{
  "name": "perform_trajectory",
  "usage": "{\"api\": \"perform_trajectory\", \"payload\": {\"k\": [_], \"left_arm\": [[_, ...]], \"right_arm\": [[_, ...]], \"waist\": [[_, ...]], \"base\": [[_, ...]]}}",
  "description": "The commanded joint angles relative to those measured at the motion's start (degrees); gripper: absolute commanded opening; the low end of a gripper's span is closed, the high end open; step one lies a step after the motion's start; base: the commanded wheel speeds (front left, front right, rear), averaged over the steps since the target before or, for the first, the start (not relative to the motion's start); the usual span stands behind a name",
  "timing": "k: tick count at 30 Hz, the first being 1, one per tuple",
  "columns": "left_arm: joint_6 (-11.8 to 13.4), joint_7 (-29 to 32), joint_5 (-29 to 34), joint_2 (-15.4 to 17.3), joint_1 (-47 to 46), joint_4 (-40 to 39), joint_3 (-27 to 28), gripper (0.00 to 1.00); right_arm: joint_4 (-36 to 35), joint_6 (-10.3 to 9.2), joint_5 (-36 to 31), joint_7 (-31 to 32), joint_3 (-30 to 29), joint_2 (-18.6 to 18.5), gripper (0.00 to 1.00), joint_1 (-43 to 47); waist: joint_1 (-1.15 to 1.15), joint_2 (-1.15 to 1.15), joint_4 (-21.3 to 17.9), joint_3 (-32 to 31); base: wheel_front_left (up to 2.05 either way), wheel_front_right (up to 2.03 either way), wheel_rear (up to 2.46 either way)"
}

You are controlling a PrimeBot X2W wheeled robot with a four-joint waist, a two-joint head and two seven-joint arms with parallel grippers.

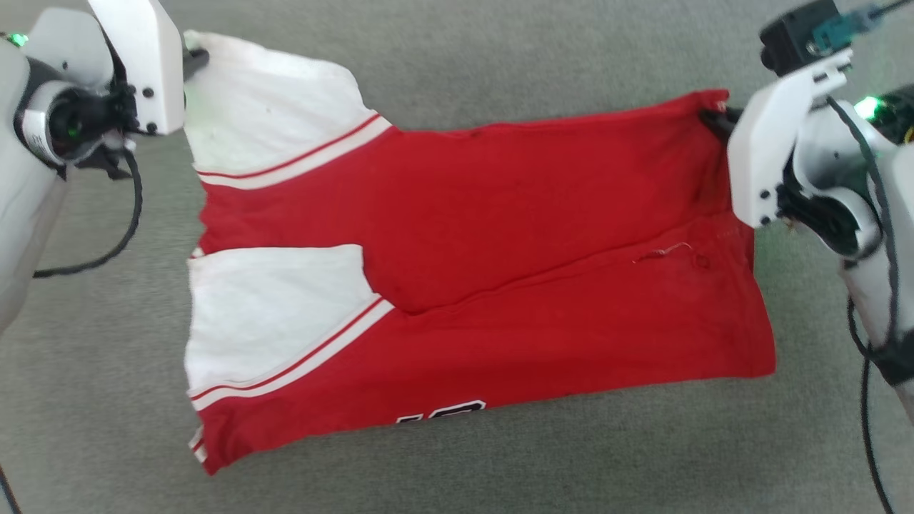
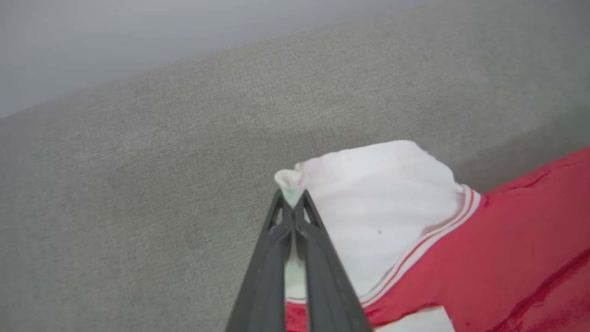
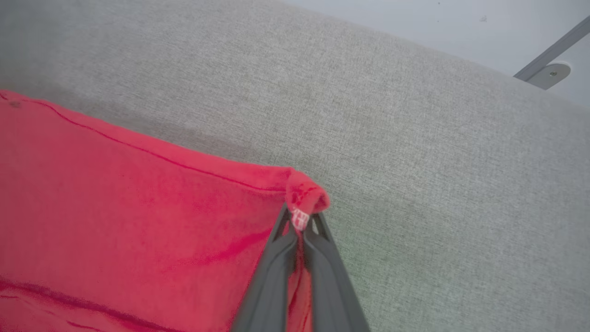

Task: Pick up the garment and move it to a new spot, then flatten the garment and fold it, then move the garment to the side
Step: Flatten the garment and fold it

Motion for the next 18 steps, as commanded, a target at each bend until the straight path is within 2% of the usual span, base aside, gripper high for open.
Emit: {"api": "perform_trajectory", "payload": {"k": [1,4,8,13,18], "left_arm": [[0.4,0.7,-0.7,1.0,1.4,-1.6,-0.2,0.00],[1.5,2.4,-1.3,2.6,3.4,-5.8,-0.4,0.00],[4.6,4.4,-2.1,5.4,6.9,-13.8,-0.5,0.00],[9.8,7.2,-3.6,10.0,12.5,-26.4,-0.7,0.00],[16.1,8.7,-4.4,15.1,18.7,-39.3,-1.2,0.00]], "right_arm": [[-1.0,-0.14,0.8,-0.7,-0.3,-1.0,0.00,1.7],[-3.7,-0.14,1.5,-1.2,-0.2,-2.8,0.00,4.0],[-7.6,-0.14,2.1,-1.3,-0.9,-4.8,0.00,7.8],[-13.4,-0.14,2.6,-0.2,-2.2,-7.0,0.00,12.8],[-19.4,-0.14,3.2,1.3,-3.1,-9.3,0.00,18.4]], "waist": [[0.00,0.00,1.6,-2.1],[0.00,0.00,2.6,-3.5],[0.00,0.00,3.6,-5.0],[0.00,0.00,4.3,-6.0],[0.00,0.00,4.4,-6.6]], "base": [[0.00,0.00,0.00],[0.00,0.00,0.00],[0.00,0.00,0.00],[0.00,0.00,0.00],[0.00,0.00,0.00]]}}
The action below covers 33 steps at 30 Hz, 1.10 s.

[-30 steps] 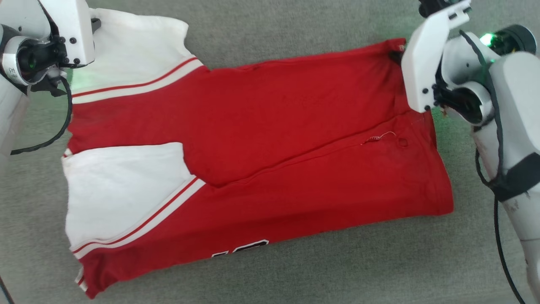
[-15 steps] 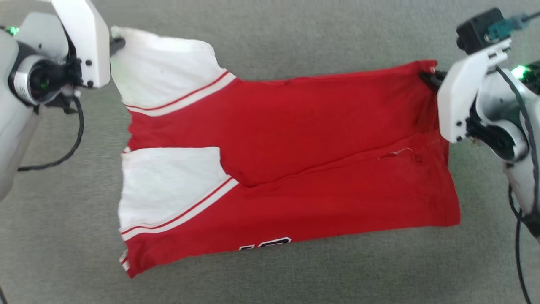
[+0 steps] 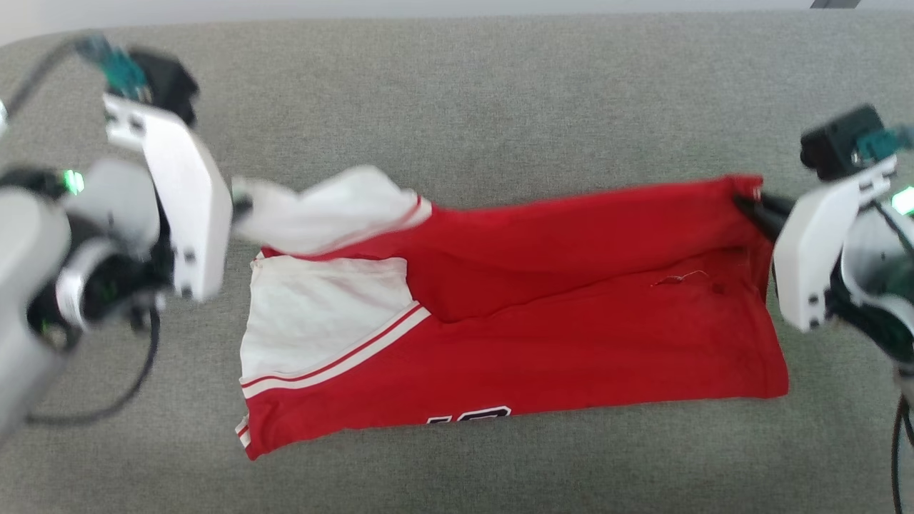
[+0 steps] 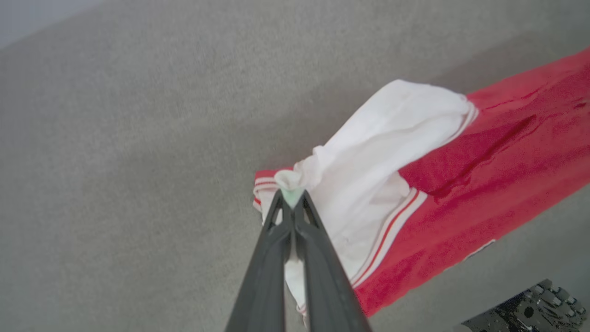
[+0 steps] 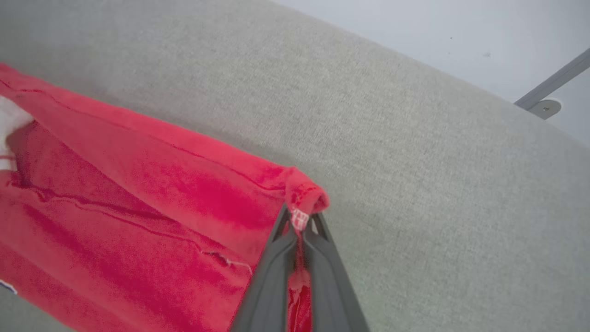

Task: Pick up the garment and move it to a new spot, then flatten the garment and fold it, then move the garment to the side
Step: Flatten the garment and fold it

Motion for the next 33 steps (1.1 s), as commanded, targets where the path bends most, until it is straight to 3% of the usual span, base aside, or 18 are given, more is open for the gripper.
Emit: {"api": "perform_trajectory", "payload": {"k": [1,6,12,13,15,16,17,18,26,33], "left_arm": [[2.2,0.6,-1.0,1.6,2.9,-3.6,-0.3,0.00],[7.0,-0.3,-2.0,4.4,9.8,-10.9,-1.2,0.00],[7.3,-2.2,-3.4,3.5,14.8,-9.6,-2.6,0.00],[7.0,-2.8,-3.6,3.1,15.3,-8.6,-2.7,0.00],[6.2,-3.3,-4.3,1.8,16.0,-6.6,-3.0,0.19],[5.8,-3.9,-4.4,1.3,16.1,-5.6,-3.0,0.42],[5.6,-4.3,-4.5,0.9,16.1,-4.6,-2.8,0.83],[5.2,-4.8,-4.4,0.6,16.2,-3.9,-2.8,1.00],[3.6,-11.9,-3.4,1.4,18.1,-4.4,-0.4,1.00],[1.1,-26.7,0.6,2.6,21.6,-6.6,2.9,1.00]], "right_arm": [[-1.8,-0.14,0.5,0.9,-0.4,-0.6,0.00,2.8],[-4.5,-0.14,1.2,2.4,-2.2,-1.1,0.00,8.9],[-3.2,-0.14,1.4,3.2,-3.2,0.6,0.00,11.7],[-2.7,-0.14,1.0,3.3,-3.1,0.9,0.06,11.8],[-1.5,-0.14,0.6,3.1,-3.0,1.6,0.51,11.7],[-1.0,-0.14,0.1,3.1,-2.8,1.7,1.00,11.6],[-0.6,-0.14,0.1,3.1,-3.0,2.0,1.00,11.6],[-0.3,-0.14,0.0,3.0,-3.0,2.3,1.00,11.6],[-3.9,-0.13,1.5,4.7,-6.1,2.6,1.00,13.9],[-9.5,-0.13,-0.5,1.5,-12.8,3.9,1.00,17.7]], "waist": [[0.00,0.00,-0.1,-0.2],[0.00,0.00,-0.4,-0.5],[0.00,0.00,-0.9,-0.6],[0.00,0.00,-0.9,-0.6],[0.00,0.00,-0.9,-0.7],[0.00,0.00,-0.9,-0.8],[0.00,0.00,-0.9,-0.9],[0.00,0.00,-0.9,-1.0],[0.00,0.00,-0.7,-2.1],[0.00,0.00,-0.3,-2.8]], "base": [[0.00,0.00,0.00],[0.00,0.00,0.00],[0.00,0.00,0.00],[0.00,0.00,0.00],[0.00,0.00,0.00],[0.00,0.00,0.00],[0.00,0.00,0.00],[0.00,0.00,0.00],[0.00,0.00,0.00],[0.00,0.00,0.00]]}}
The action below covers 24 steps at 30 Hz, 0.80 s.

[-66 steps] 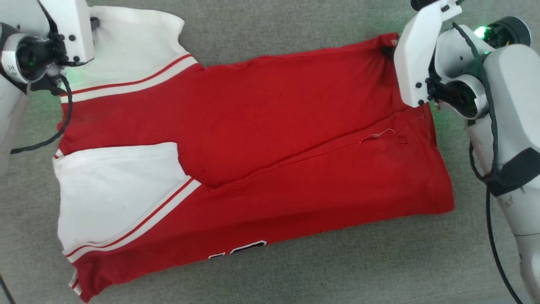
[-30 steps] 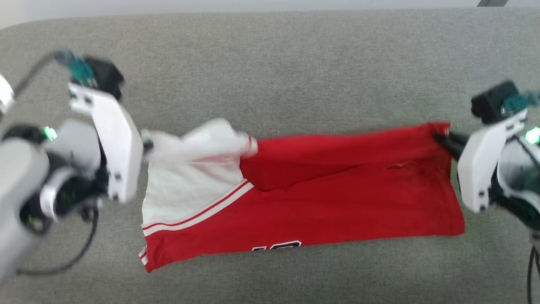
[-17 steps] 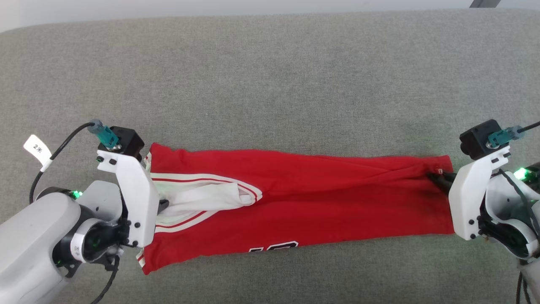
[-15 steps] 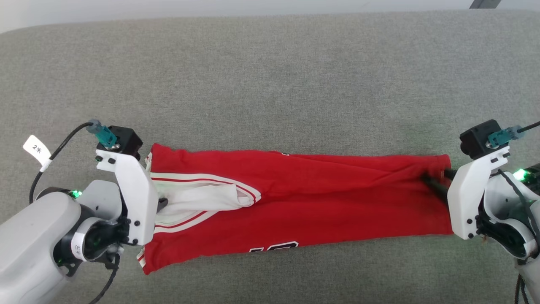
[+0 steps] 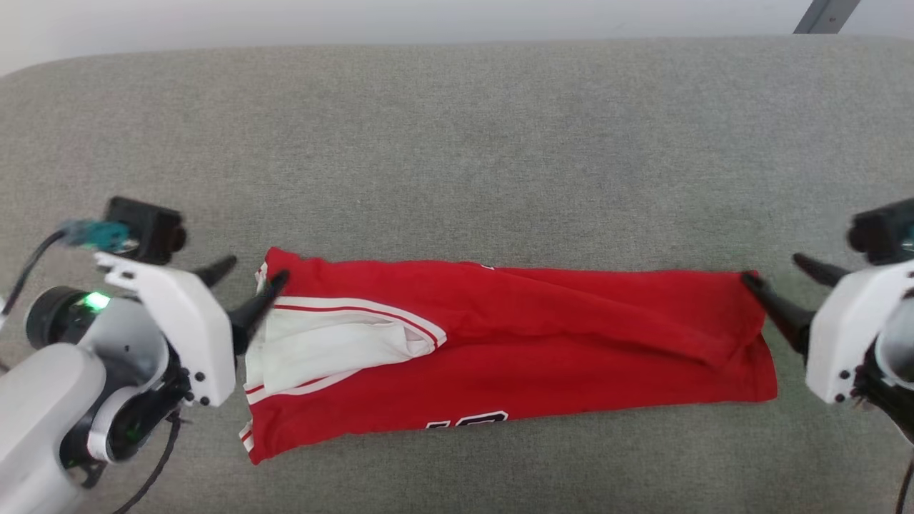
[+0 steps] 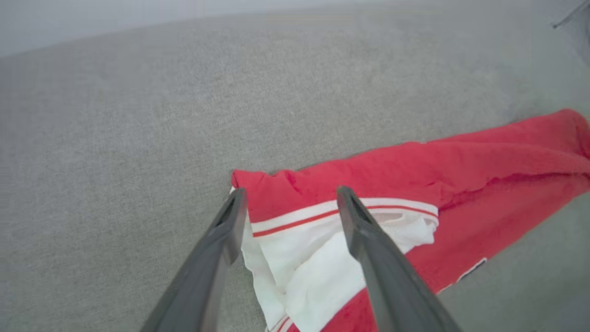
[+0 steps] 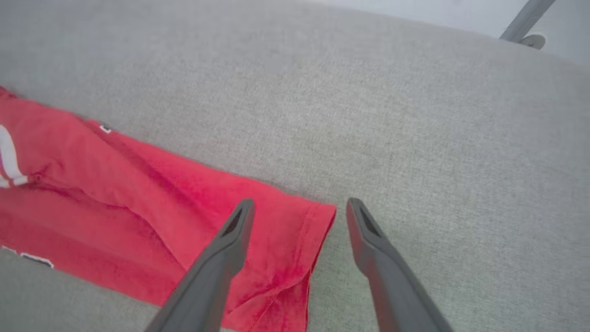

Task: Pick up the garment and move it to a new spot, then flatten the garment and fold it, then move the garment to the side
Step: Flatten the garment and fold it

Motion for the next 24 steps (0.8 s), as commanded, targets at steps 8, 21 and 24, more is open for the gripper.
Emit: {"api": "perform_trajectory", "payload": {"k": [8,21,24], "left_arm": [[-1.1,-20.9,3.8,-0.2,8.3,-0.4,4.7,1.00],[-1.5,-34.8,5.5,-5.6,20.0,3.6,15.5,1.00],[-2.5,-34.8,6.6,-7.6,22.0,4.0,18.2,1.00]], "right_arm": [[-0.5,-0.09,-2.7,-2.1,-8.2,6.0,1.00,6.3],[9.0,-0.09,-2.0,2.9,-7.9,6.6,1.00,3.1],[11.6,-0.09,-1.3,4.0,-7.1,6.6,1.00,1.9]], "waist": [[0.00,0.00,0.8,-0.1],[0.00,0.00,4.1,1.5],[0.00,0.00,4.7,1.7]], "base": [[0.00,0.00,0.00],[0.00,0.00,0.00],[0.00,0.00,0.00]]}}
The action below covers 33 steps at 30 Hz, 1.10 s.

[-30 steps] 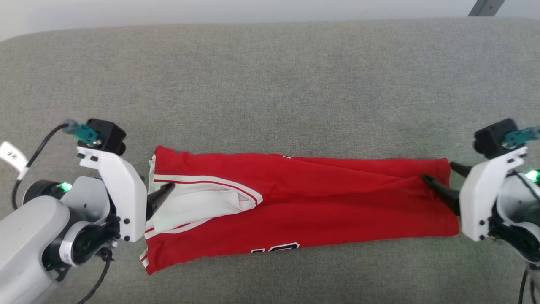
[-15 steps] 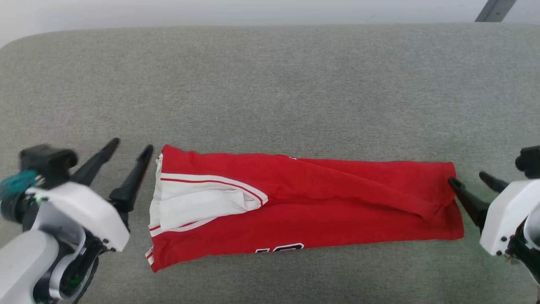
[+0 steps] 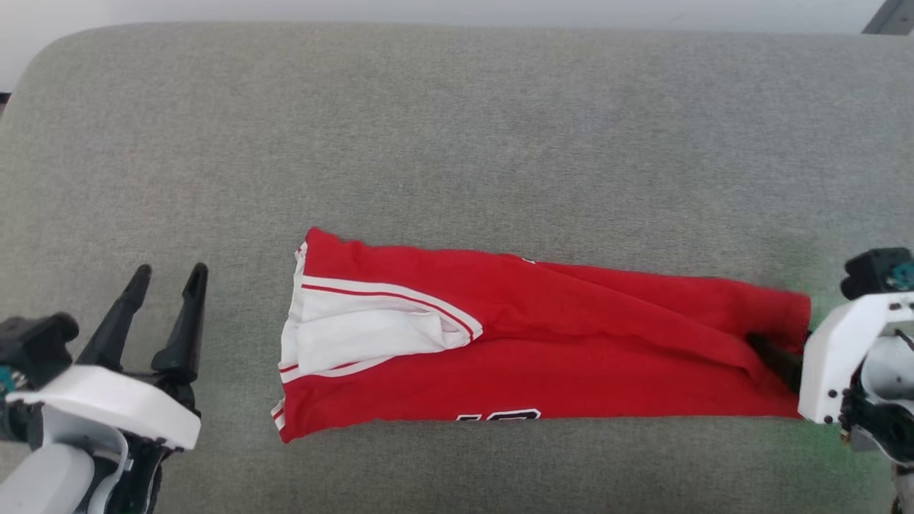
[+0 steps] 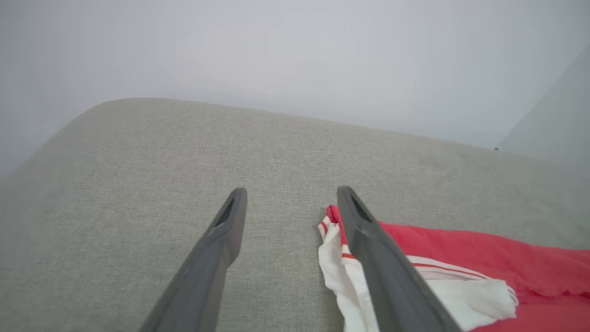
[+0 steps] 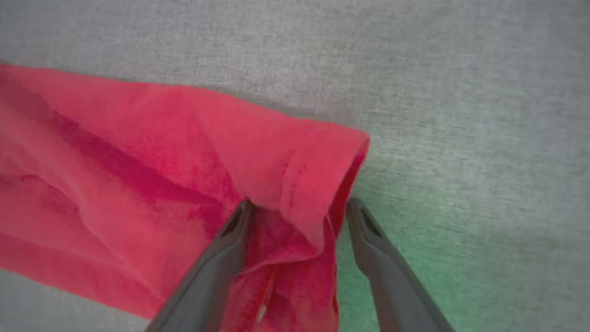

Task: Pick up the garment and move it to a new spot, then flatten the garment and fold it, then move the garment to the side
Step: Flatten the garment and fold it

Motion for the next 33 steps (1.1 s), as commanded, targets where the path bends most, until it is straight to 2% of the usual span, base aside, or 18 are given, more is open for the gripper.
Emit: {"api": "perform_trajectory", "payload": {"k": [1,6,7,8,19,24,30,33], "left_arm": [[-0.4,-0.3,0.9,-0.4,0.9,0.2,0.6,1.00],[-3.5,-0.3,4.3,-5.4,4.9,1.5,7.5,1.00],[-4.1,-0.3,5.1,-6.2,5.6,1.7,8.5,1.00],[-5.4,-0.3,6.4,-8.2,6.8,1.9,10.7,1.00],[-11.7,-0.3,14.5,-17.3,13.7,1.9,22.5,1.00],[-14.3,-0.3,17.0,-21.0,15.0,2.6,25.3,1.00],[-16.5,-0.3,19.2,-25.1,14.9,4.2,27.4,1.00],[-17.1,-0.3,19.9,-26.8,14.9,4.7,27.8,1.00]], "right_arm": [[0.4,-0.04,0.3,0.5,0.5,0.1,1.00,-0.4],[7.0,-0.02,1.6,4.3,5.3,0.1,1.00,-2.9],[8.0,-0.02,1.7,4.7,6.0,-0.1,0.33,-3.4],[9.2,-0.02,2.2,5.6,7.2,-1.1,0.00,-4.2],[10.5,-0.17,3.9,5.5,1.3,-6.8,0.00,-8.5],[12.3,-0.15,2.6,5.3,-3.3,-9.6,0.00,-9.1],[18.0,-0.09,-0.8,4.4,-8.0,-12.4,0.00,-11.5],[18.6,-0.09,-2.2,5.2,-8.4,-11.7,0.00,-12.4]], "waist": [[0.00,0.00,0.3,0.2],[0.00,0.00,1.5,0.5],[0.00,0.00,1.7,0.5],[0.00,0.00,2.2,0.4],[0.00,0.00,3.1,-1.2],[0.00,0.00,2.9,-1.7],[0.00,0.00,2.2,-2.2],[0.00,0.00,1.9,-2.6]], "base": [[0.00,0.00,0.00],[0.00,0.00,0.00],[0.00,0.00,0.00],[0.00,0.00,0.00],[0.00,0.00,0.00],[0.00,0.00,0.00],[0.00,0.00,0.00],[0.00,0.00,0.00]]}}
